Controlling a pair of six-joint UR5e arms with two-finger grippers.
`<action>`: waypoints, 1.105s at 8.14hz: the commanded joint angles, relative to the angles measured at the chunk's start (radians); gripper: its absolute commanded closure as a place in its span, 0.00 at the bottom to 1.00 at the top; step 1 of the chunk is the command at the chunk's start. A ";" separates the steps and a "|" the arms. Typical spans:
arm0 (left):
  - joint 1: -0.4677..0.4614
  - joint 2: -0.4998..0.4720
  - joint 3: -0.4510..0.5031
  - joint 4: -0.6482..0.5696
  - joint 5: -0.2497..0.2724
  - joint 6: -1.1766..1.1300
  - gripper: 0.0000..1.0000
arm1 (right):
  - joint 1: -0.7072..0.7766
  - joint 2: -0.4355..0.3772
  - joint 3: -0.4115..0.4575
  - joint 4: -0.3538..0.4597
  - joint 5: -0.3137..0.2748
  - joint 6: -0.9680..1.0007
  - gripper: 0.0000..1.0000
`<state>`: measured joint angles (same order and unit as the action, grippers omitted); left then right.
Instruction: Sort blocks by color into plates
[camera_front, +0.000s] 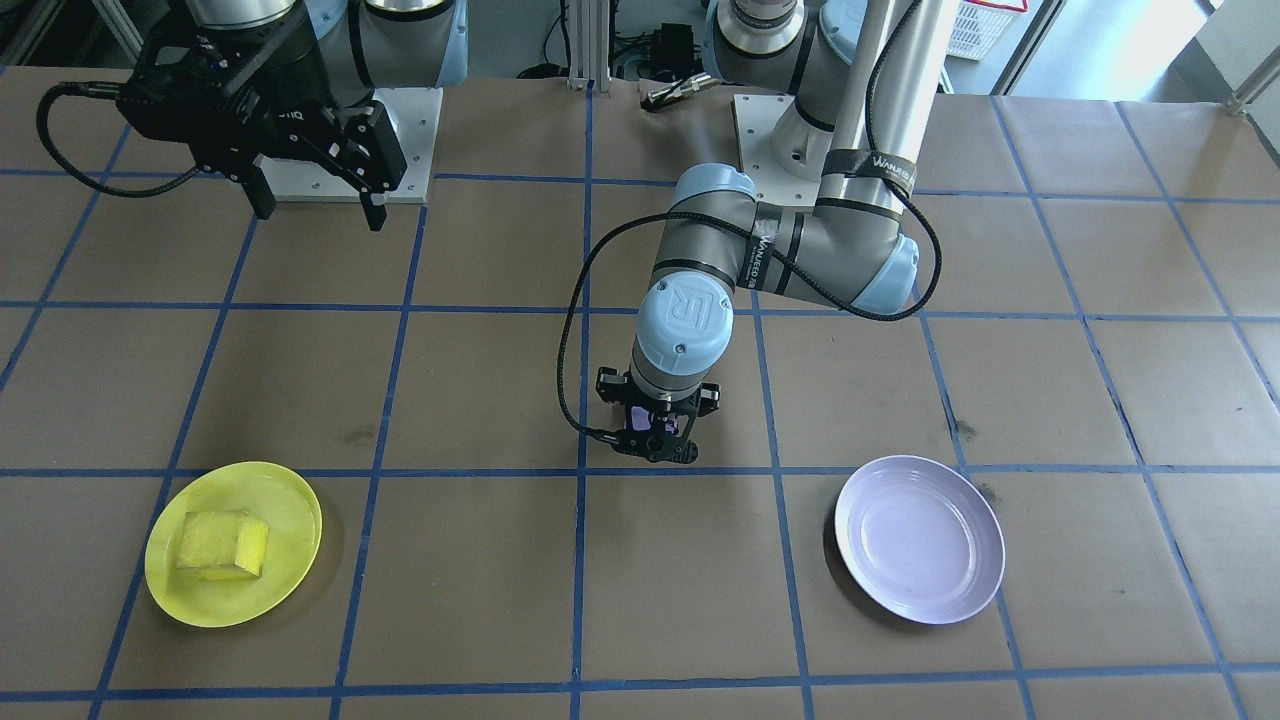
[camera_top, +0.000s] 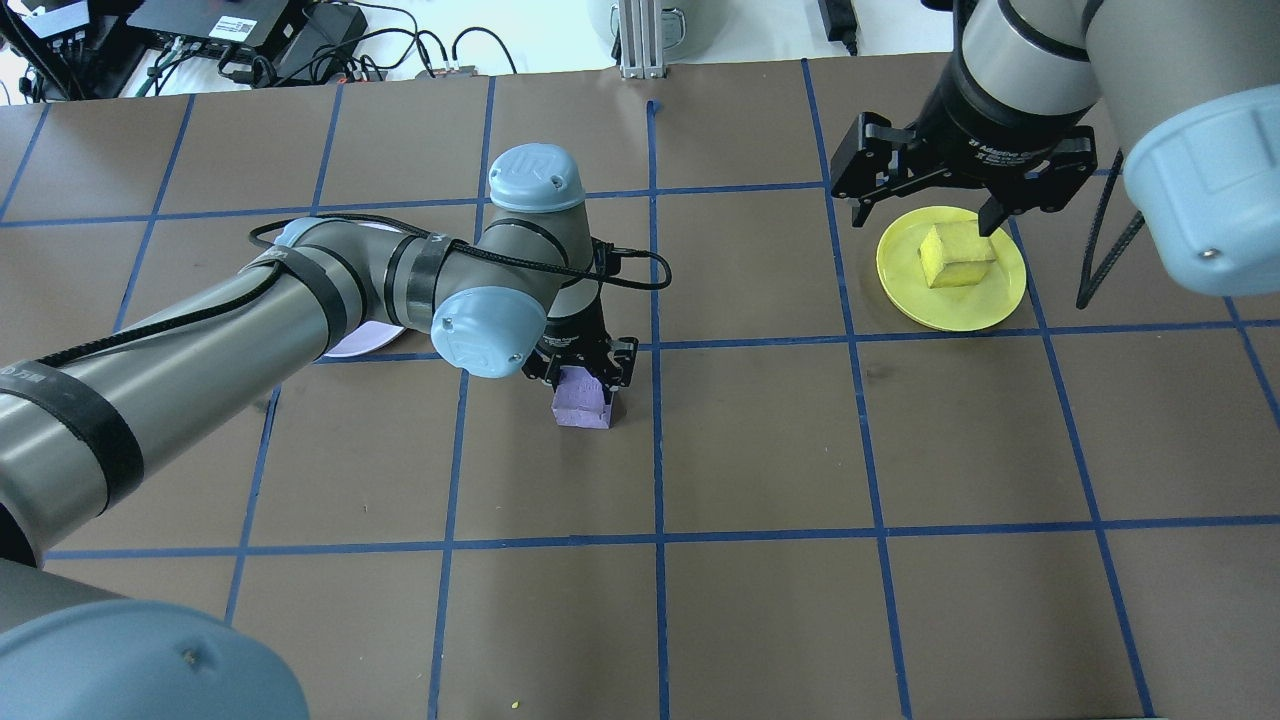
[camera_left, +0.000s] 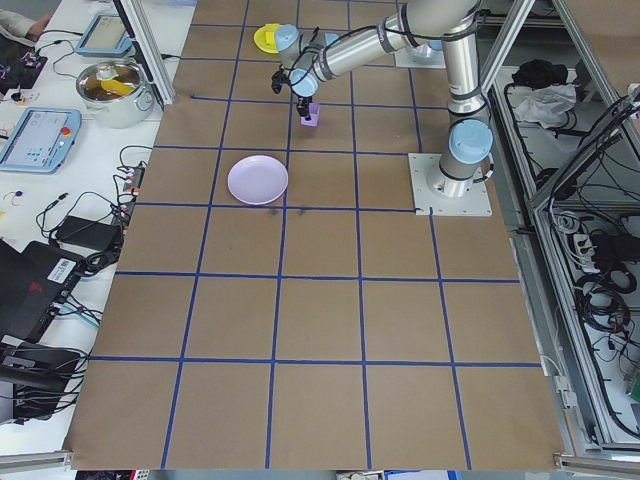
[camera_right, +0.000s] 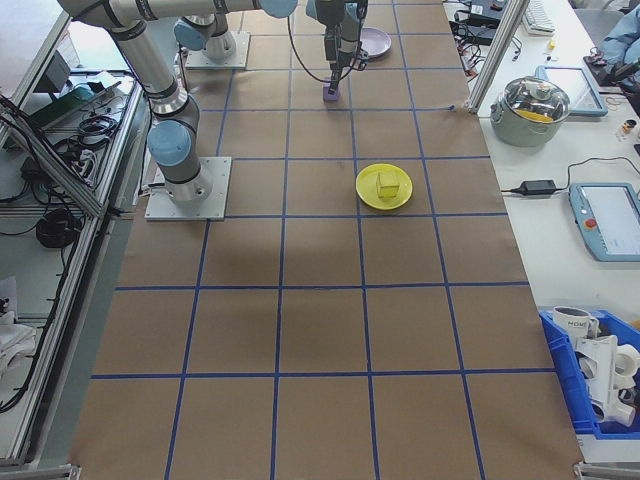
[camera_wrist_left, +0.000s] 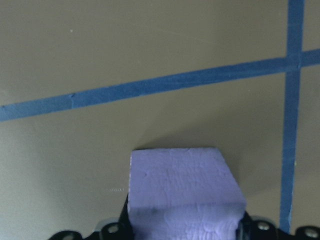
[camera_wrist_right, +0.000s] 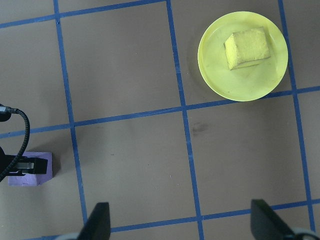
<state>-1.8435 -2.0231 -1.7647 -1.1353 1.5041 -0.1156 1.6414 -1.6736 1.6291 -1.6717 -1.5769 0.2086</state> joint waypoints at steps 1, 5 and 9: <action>-0.003 0.065 0.008 -0.077 -0.010 -0.004 1.00 | 0.000 0.000 0.000 0.001 0.000 0.000 0.00; 0.226 0.155 0.259 -0.273 0.016 0.122 1.00 | 0.000 0.000 0.000 0.001 -0.002 -0.011 0.00; 0.469 0.058 0.312 -0.229 0.073 0.435 1.00 | 0.000 0.000 0.000 0.000 -0.003 -0.014 0.00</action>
<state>-1.4657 -1.9143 -1.4651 -1.3892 1.5684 0.1517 1.6414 -1.6736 1.6291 -1.6712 -1.5791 0.1955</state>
